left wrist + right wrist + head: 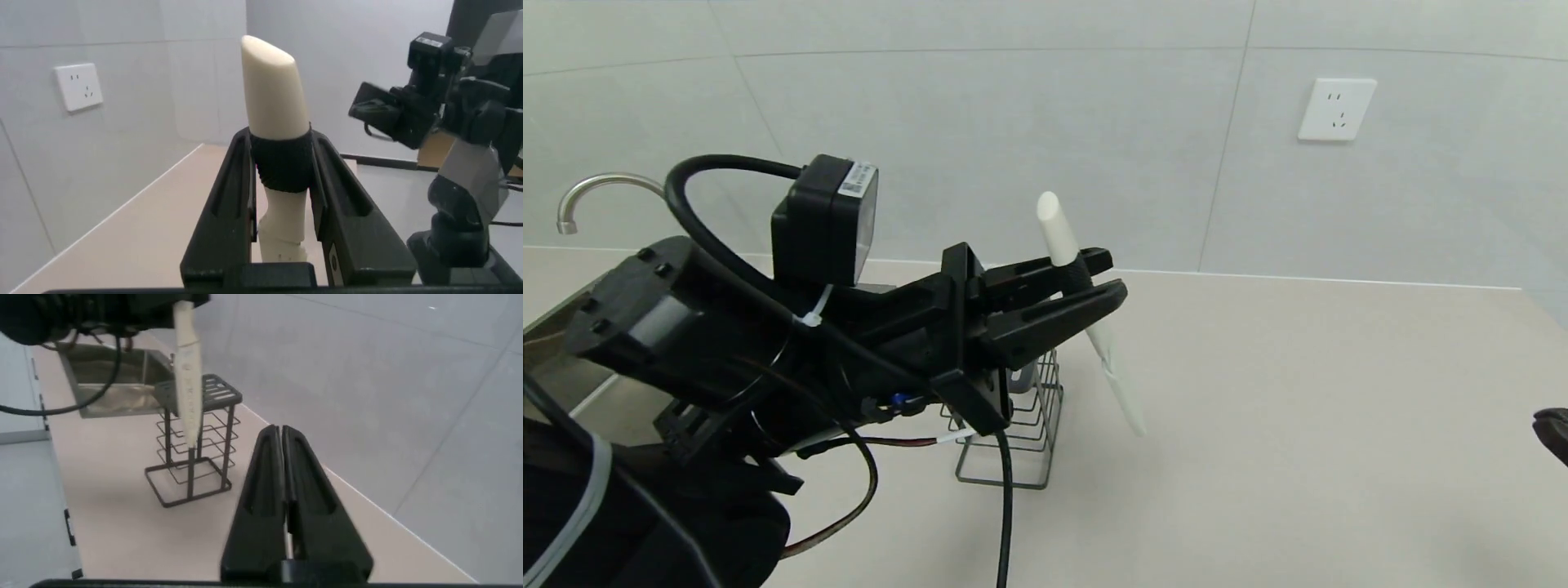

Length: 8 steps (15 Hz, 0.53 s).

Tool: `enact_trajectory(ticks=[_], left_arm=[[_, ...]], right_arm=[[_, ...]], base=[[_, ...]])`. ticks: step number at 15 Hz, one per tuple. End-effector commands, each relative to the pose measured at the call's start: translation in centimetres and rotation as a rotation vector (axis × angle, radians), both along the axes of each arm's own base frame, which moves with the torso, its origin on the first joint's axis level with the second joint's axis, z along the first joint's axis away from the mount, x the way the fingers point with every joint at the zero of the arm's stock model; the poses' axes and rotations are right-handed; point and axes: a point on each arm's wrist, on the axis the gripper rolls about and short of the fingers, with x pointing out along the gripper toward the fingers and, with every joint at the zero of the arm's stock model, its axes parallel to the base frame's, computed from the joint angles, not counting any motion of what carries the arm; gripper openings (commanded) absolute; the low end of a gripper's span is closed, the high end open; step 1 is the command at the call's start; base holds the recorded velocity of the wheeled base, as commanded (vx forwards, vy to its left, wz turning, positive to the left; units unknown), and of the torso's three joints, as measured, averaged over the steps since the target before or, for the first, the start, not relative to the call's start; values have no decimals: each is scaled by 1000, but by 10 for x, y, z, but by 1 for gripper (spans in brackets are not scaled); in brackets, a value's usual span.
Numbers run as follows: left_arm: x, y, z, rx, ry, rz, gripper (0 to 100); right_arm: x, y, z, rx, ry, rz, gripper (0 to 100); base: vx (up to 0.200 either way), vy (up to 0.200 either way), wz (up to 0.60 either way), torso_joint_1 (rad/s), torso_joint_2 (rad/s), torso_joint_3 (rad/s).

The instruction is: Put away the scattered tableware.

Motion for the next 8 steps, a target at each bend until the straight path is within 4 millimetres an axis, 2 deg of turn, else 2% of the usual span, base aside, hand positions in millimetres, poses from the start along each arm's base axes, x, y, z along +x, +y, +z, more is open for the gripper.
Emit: enact_trajectory(ticks=[1,2,4,6,8], left_arm=[[-1,12,5,-8,-28,36,0],[-1,16,9,-13,-49,55,0],[-3,18,13,-21,-64,57,0],[-5,23,18,-19,-65,70,0],[1,32,22,-16,-72,113,0]], right_arm=[[-54,-17,-15,7,-31,-60,0],[-73,-22,-30,3,-16,-83,0],[-96,-26,-54,3,-16,-123,0],[-96,-25,-58,21,13,-219,0],[-94,-24,-75,26,153,-358,0]], base=[[0,0,0,0,0,0],[0,0,0,0,0,0],[0,0,0,0,0,0],[0,0,0,0,0,0],[0,0,0,0,0,0]])
